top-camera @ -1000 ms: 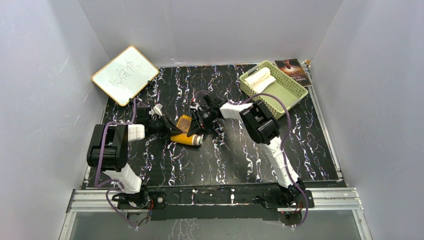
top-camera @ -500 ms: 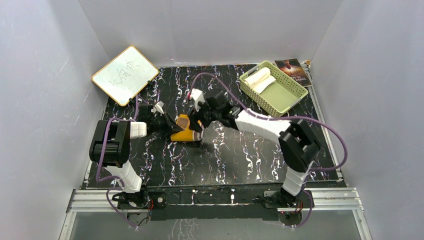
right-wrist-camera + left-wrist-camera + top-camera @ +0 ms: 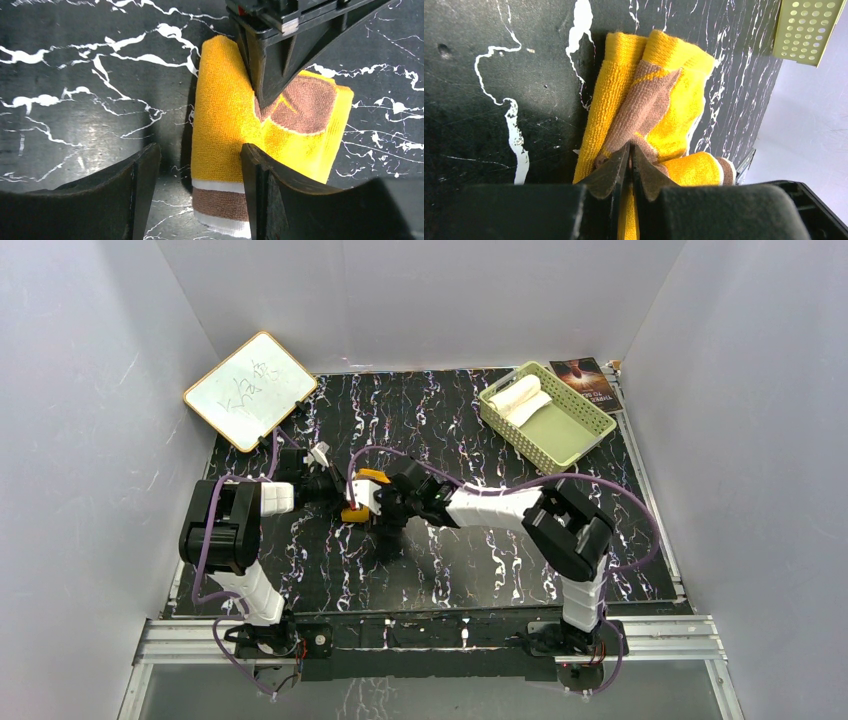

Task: Roll the towels
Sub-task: Roll the towel at the center of the board, then pick up the towel at the center of the board, then place the towel in the bin.

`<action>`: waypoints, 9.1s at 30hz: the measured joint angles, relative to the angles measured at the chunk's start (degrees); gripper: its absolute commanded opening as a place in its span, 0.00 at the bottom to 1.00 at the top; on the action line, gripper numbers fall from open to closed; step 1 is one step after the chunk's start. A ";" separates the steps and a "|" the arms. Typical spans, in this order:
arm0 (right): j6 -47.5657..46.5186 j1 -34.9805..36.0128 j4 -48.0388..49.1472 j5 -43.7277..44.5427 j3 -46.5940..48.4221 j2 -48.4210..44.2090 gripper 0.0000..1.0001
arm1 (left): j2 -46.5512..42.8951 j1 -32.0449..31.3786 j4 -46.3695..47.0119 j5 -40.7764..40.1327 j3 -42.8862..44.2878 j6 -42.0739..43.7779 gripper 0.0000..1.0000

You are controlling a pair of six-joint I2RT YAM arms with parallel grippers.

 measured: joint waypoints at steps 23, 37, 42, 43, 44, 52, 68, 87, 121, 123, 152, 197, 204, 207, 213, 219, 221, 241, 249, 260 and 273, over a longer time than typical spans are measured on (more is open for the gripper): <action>4.52 0.87 9.62 7.58 -4.52 3.10 0.00 | -2.36 1.33 -3.45 -0.31 -0.87 0.22 0.11; 27.50 -7.63 -5.18 -24.72 2.93 3.89 0.00 | -22.40 8.92 -21.94 -1.90 5.09 10.12 0.23; 42.64 -14.36 0.55 -38.10 6.38 13.03 0.00 | -23.17 6.71 -23.12 5.22 6.62 12.76 0.19; 45.62 -15.54 1.73 -39.82 6.38 15.15 0.00 | -23.19 5.79 -23.47 5.86 6.34 12.94 0.18; 47.80 -16.57 2.43 -41.13 6.38 16.72 0.00 | -23.28 4.61 -23.54 6.58 5.75 12.94 0.18; 59.84 -18.82 6.62 -47.43 8.70 22.14 0.00 | -26.10 1.36 -16.85 10.67 -6.40 5.60 0.17; 54.01 -18.32 -6.01 -44.26 16.20 24.17 0.24 | -12.68 -0.50 0.33 5.60 -11.76 -3.52 0.15; 24.24 -15.89 -11.93 -7.06 14.49 5.88 0.51 | -9.75 -3.04 0.46 2.34 -7.48 -1.01 0.14; -8.92 3.50 -0.74 15.30 0.28 4.42 0.57 | -8.85 -2.27 -13.86 4.87 1.66 5.14 0.32; -8.96 2.49 -0.83 15.21 1.60 5.33 0.57 | -11.39 -0.24 -17.90 4.76 3.93 6.49 0.32; 39.47 -15.63 -14.10 -17.16 25.97 17.75 0.32 | -15.37 4.74 12.15 7.26 -12.04 -18.53 0.49; -18.71 -20.39 -25.31 -17.51 43.21 25.57 0.82 | -13.94 14.91 -9.79 18.91 2.43 0.42 0.49; -19.76 -19.23 -28.09 -18.53 44.13 26.93 0.56 | -12.96 15.04 -9.90 19.85 2.51 0.76 0.49; -19.89 -18.73 -28.41 -18.84 45.11 28.79 0.48 | -12.96 15.06 -9.92 19.98 2.54 0.92 0.49; -20.50 -18.21 -28.46 -19.34 45.13 29.59 0.00 | -12.96 15.06 -10.27 19.98 2.80 1.18 0.49; -10.14 -18.99 -19.15 -18.71 38.42 25.90 0.00 | -12.98 15.06 -12.46 19.74 4.24 2.19 0.49; -2.27 -19.74 -12.15 -15.19 31.52 21.33 0.00 | -13.00 15.06 -13.22 19.61 5.29 2.36 0.49; 57.24 -50.82 -18.88 23.63 35.82 -2.80 0.00 | -16.13 10.38 -21.88 12.96 14.40 2.36 0.48; 72.89 -57.64 -28.15 28.41 32.20 3.96 0.00 | -16.61 1.55 -23.61 8.48 15.76 1.88 0.48; 87.80 -56.81 -45.33 37.42 46.82 19.34 0.00 | -16.04 0.52 -24.15 6.49 15.76 1.60 0.48; 91.19 -53.31 -56.06 46.90 51.67 21.40 0.00 | -12.35 0.52 -26.53 6.60 15.78 3.72 0.48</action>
